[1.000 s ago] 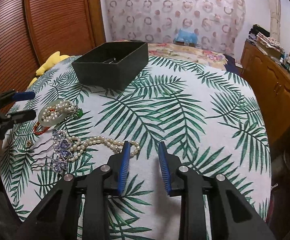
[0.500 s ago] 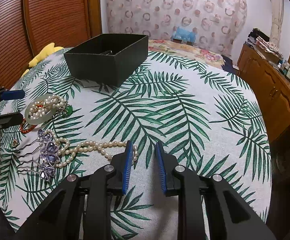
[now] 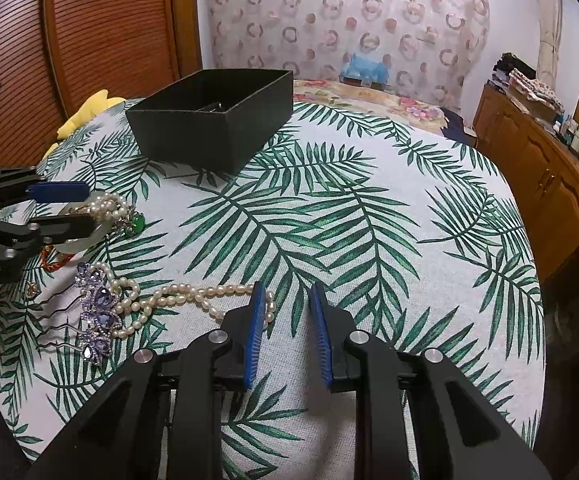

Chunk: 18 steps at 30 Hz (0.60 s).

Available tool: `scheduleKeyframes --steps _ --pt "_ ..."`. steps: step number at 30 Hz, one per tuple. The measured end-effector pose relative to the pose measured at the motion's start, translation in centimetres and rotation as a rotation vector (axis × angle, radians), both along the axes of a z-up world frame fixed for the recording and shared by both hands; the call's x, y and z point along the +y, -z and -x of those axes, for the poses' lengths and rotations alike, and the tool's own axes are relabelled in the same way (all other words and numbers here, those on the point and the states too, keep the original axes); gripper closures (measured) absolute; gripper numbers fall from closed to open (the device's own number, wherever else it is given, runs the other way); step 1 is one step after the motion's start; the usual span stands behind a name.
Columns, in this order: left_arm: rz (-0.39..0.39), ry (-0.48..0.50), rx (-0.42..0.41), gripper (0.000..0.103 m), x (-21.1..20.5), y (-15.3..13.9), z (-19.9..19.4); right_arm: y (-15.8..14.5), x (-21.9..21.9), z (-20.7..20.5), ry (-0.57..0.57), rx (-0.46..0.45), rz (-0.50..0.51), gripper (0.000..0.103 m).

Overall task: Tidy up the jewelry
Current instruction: 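Move the left gripper back to the pile and close on a pearl strand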

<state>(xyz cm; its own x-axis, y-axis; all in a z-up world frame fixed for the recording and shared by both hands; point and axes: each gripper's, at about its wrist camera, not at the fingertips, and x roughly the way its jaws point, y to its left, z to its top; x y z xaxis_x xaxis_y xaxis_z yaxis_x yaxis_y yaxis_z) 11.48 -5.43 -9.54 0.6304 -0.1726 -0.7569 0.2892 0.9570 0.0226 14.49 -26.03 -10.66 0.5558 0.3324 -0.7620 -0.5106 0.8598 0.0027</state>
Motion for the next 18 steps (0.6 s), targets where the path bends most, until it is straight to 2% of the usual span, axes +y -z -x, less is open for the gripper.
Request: scheduleKeyframes --steps 2,4,6,10,11,18 --pt "-0.014 -0.001 0.002 0.058 -0.2 0.1 -0.5 0.0 0.0 0.0 0.0 0.001 -0.001 0.077" --pt "-0.025 -0.001 0.003 0.063 -0.4 0.2 -0.8 0.0 -0.2 0.0 0.0 0.004 -0.009 0.077" --pt "-0.021 0.007 0.003 0.078 -0.5 0.3 -1.0 0.0 -0.2 -0.1 0.0 0.007 -0.015 0.077" --pt "-0.018 0.009 -0.026 0.087 -0.6 -0.2 -0.4 0.0 -0.4 -0.1 0.0 0.007 -0.017 0.077" --pt "-0.014 0.007 -0.036 0.096 -0.5 -0.5 -0.3 0.0 -0.4 -0.2 0.0 0.008 -0.018 0.077" --pt "0.045 -0.04 -0.102 0.096 0.9 -2.9 1.8 0.0 -0.3 -0.1 0.0 0.003 -0.008 0.077"
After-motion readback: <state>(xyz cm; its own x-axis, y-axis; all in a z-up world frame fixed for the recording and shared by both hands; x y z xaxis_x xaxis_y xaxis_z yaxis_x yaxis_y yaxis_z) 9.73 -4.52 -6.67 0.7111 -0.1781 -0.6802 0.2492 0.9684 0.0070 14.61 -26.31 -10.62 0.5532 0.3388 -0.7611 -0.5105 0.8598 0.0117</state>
